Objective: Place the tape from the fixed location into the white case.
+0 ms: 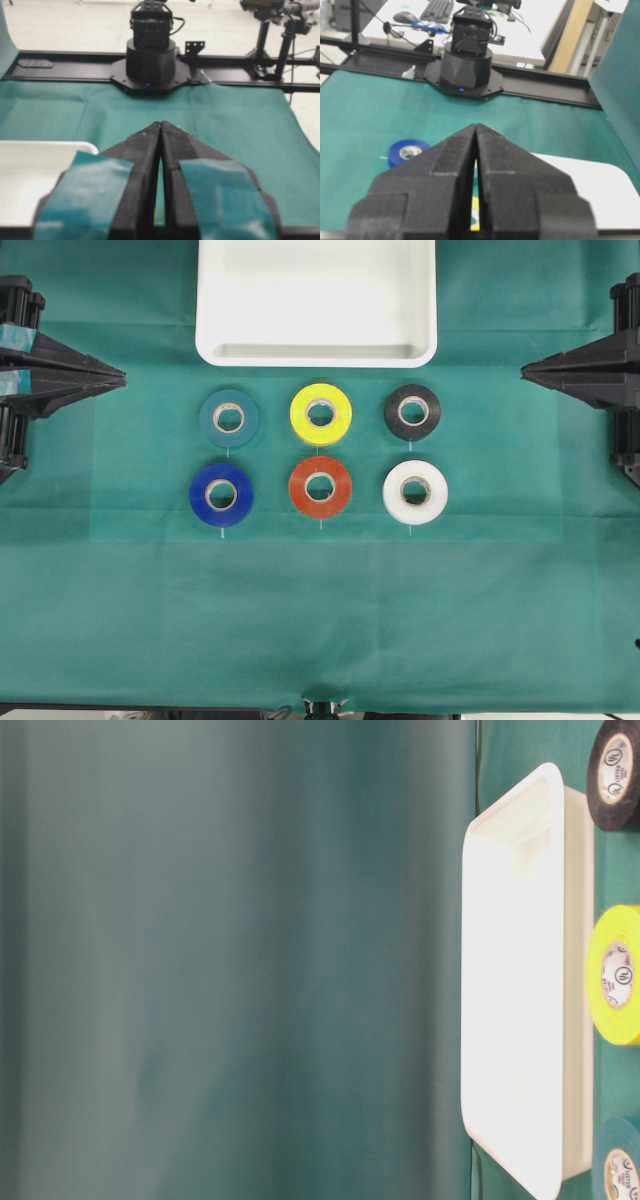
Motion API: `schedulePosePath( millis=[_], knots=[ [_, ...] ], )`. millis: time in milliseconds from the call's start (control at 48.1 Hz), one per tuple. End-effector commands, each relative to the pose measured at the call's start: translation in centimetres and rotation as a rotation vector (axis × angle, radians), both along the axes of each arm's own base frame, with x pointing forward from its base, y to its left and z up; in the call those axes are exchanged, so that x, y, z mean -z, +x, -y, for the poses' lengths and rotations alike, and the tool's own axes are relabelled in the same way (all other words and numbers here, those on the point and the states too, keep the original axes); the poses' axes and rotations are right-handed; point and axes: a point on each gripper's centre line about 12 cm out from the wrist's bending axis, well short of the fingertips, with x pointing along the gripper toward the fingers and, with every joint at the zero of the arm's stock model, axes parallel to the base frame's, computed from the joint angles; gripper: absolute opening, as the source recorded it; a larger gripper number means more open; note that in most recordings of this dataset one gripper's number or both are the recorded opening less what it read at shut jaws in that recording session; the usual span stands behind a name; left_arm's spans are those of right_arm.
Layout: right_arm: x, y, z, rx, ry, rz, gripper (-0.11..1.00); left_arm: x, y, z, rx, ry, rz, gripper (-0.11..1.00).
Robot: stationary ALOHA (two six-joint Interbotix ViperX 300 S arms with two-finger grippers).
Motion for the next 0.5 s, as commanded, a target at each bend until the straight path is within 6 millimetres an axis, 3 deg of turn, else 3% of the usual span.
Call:
schedulePosePath(
  millis=[0, 229, 291, 353, 478],
  knots=[
    [-1.08, 0.33, 0.06, 0.003, 0.001, 0.021, 0.00, -0.81, 0.24, 0.06, 0.003, -0.004, 0.024, 0.14],
    [-1.04, 0.33, 0.06, 0.003, 0.002, 0.018, 0.00, -0.98, 0.26, 0.09, 0.004, -0.002, 0.037, 0.80],
    [-1.04, 0.33, 0.06, 0.003, 0.002, 0.018, 0.00, -0.98, 0.26, 0.09, 0.004, -0.002, 0.037, 0.93],
    [-1.05, 0.30, 0.06, 0.003, -0.002, 0.018, 0.00, -0.98, 0.26, 0.10, 0.004, -0.001, 0.037, 0.99],
    [-1.05, 0.30, 0.06, 0.003, -0.002, 0.018, 0.00, -0.98, 0.26, 0.09, 0.004, -0.002, 0.037, 0.99]
  ],
)
